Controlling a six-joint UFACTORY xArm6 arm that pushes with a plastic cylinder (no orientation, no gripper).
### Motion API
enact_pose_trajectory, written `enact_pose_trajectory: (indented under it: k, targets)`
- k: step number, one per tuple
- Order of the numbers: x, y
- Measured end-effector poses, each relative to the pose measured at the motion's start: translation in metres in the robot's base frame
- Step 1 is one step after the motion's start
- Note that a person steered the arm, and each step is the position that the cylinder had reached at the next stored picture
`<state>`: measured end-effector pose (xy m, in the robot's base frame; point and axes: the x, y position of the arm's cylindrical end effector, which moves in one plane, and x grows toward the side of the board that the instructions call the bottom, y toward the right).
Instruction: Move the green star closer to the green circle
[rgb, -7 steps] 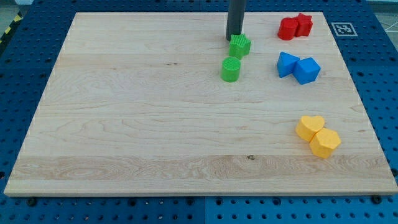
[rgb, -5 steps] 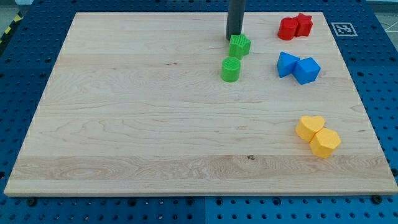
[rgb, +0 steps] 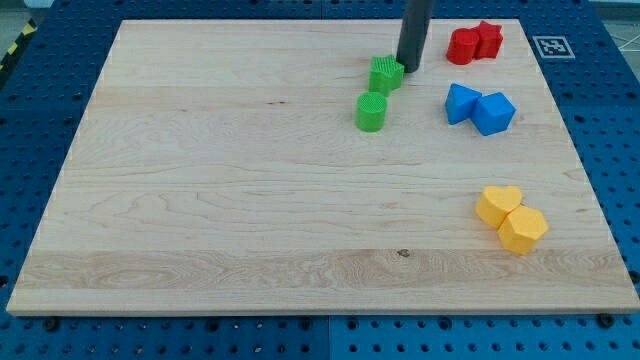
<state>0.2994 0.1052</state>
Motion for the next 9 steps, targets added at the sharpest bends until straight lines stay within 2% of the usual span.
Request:
enact_pose_trajectory:
  k: [3, 5, 7, 9]
  targets:
    - [0.021, -0.051]
    - [0.004, -0.079]
    - [0.009, -0.123]
    - [0.030, -0.116]
